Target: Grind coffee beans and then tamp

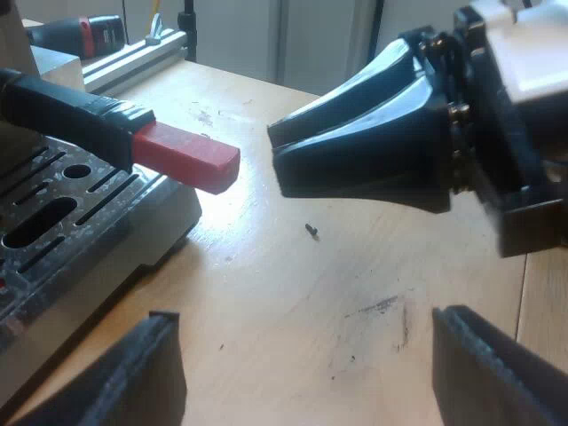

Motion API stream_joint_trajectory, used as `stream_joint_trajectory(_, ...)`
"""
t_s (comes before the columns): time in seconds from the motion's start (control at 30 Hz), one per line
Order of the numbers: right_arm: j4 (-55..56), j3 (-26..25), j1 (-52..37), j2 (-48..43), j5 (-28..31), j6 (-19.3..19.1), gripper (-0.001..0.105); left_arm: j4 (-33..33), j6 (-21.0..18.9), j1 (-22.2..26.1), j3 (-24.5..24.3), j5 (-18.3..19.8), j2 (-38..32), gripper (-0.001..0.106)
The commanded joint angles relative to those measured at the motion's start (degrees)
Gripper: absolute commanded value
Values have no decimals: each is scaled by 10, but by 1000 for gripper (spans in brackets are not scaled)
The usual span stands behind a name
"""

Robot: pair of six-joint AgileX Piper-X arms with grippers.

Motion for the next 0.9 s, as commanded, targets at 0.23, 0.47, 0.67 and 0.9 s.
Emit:
stream_joint_trajectory(0.23, -46, 0, 0, 52, 20, 17, 4, -7, -6, -3, -1, 6, 0, 63)
stream_joint_trajectory(0.47, -89, 0, 0, 83, 35, 17, 4, -7, -6, -3, -1, 6, 0, 63)
stream_joint_trajectory(0.67, -128, -1, 0, 99, 50, 12, 4, -7, -6, -3, -1, 6, 0, 63)
stream_joint_trajectory(0.9, -141, -1, -29, 99, 63, 1, 4, -7, -6, -3, -1, 6, 0, 63)
